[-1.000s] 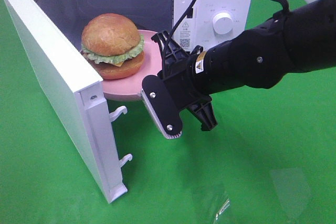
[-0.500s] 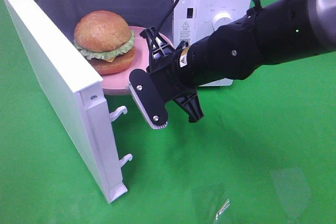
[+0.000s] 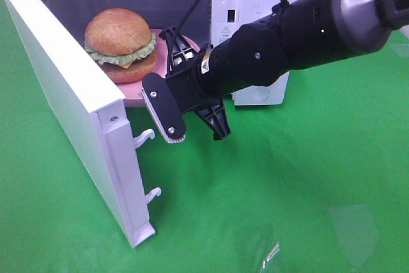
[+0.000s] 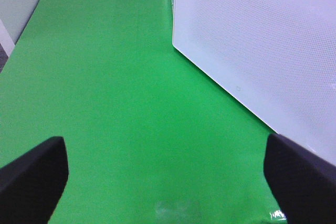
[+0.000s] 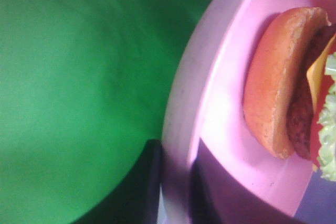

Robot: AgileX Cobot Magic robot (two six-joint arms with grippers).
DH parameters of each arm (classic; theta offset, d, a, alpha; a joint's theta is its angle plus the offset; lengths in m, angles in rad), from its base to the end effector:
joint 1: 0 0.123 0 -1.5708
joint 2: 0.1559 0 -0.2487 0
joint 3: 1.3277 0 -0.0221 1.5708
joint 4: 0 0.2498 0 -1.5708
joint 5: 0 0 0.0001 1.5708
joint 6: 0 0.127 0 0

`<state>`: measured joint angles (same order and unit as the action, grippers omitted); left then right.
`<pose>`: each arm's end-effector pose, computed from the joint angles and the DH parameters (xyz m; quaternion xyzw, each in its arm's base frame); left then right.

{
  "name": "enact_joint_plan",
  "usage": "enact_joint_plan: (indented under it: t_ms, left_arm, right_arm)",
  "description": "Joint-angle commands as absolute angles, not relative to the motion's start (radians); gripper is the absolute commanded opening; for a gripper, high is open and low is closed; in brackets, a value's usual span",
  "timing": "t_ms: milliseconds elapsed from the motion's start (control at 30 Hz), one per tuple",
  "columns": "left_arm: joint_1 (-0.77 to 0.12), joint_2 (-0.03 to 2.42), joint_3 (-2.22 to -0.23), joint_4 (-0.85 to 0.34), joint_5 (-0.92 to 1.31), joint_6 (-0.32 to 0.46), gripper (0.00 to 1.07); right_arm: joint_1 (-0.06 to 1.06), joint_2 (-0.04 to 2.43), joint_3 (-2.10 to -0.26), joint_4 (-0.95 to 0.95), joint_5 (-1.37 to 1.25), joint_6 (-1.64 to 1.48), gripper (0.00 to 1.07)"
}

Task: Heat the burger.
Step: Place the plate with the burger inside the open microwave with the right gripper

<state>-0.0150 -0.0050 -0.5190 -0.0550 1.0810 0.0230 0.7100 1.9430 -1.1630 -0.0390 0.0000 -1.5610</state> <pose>0.0590 -0.0071 0.2644 0.0179 0.8518 -0.0254 0.5230 0.3256 0.2798 0.1141 -0.8281 0.3656 -0.1830 0.3836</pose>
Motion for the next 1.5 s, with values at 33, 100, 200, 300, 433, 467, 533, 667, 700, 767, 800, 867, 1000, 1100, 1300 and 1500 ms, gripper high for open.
enact_joint_plan:
  t_ms: [33, 100, 200, 300, 433, 467, 533, 667, 700, 767, 800, 867, 1000, 1100, 1300, 1500]
  left_arm:
    - [-0.020, -0.023, -0.517, -0.062, 1.067, 0.022, 0.93]
    - [-0.020, -0.023, -0.517, -0.062, 1.067, 0.022, 0.93]
    - [-0.020, -0.023, -0.517, -0.062, 1.067, 0.022, 0.93]
    - [-0.020, -0.023, -0.517, -0.062, 1.067, 0.022, 0.93]
    - [-0.020, -0.023, -0.517, -0.062, 1.067, 0.022, 0.93]
    - [-0.020, -0.023, -0.517, -0.062, 1.067, 0.022, 0.93]
    - [-0.020, -0.023, -0.517, -0.062, 1.067, 0.022, 0.93]
    - [-0.020, -0.023, -0.517, -0.062, 1.067, 0.022, 0.93]
    - [-0.020, -0.023, -0.517, -0.062, 1.067, 0.022, 0.93]
    - [-0.020, -0.023, -0.517, -0.062, 1.067, 0.022, 0.93]
    - [-0.020, -0.023, -0.517, -0.062, 1.067, 0.022, 0.93]
    - [-0.020, -0.023, -0.517, -0.062, 1.067, 0.022, 0.93]
    - [-0.020, -0.023, -0.517, -0.062, 1.067, 0.022, 0.93]
    - [-0.020, -0.023, -0.517, -0.062, 1.067, 0.022, 0.93]
    - [-0.020, -0.023, -0.517, -0.062, 1.067, 0.022, 0.93]
    - [-0.020, -0.023, -0.517, -0.062, 1.067, 0.022, 0.93]
  right_arm:
    - [0.712, 1.945, -1.203, -0.048, -0.059, -1.532, 0.01]
    - [0.709, 1.965, -1.230, -0.051, -0.047, -1.519, 0.01]
    - [0.709, 1.984, -1.251, -0.052, -0.034, -1.519, 0.01]
    - [0.709, 2.018, -1.286, -0.072, -0.029, -1.515, 0.01]
    - [0.709, 2.064, -1.342, -0.079, -0.016, -1.477, 0.01]
    - [0.709, 2.064, -1.342, -0.079, -0.016, -1.477, 0.01]
    - [0.709, 2.095, -1.390, -0.124, 0.009, -1.418, 0.01]
    - [0.709, 2.130, -1.448, -0.187, 0.038, -1.322, 0.02]
    - [0.709, 2.130, -1.448, -0.187, 0.038, -1.322, 0.02]
    - [0.709, 2.159, -1.500, -0.251, 0.068, -1.249, 0.02]
    - [0.709, 2.159, -1.500, -0.251, 0.068, -1.249, 0.02]
    - [0.698, 2.168, -1.516, -0.268, 0.068, -1.224, 0.02]
    - [0.691, 2.179, -1.536, -0.293, 0.070, -1.200, 0.02]
    - [0.676, 2.200, -1.561, -0.310, 0.076, -1.197, 0.02]
    - [0.666, 2.225, -1.585, -0.312, 0.079, -1.196, 0.03]
    - [0.650, 2.256, -1.622, -0.313, 0.089, -1.196, 0.03]
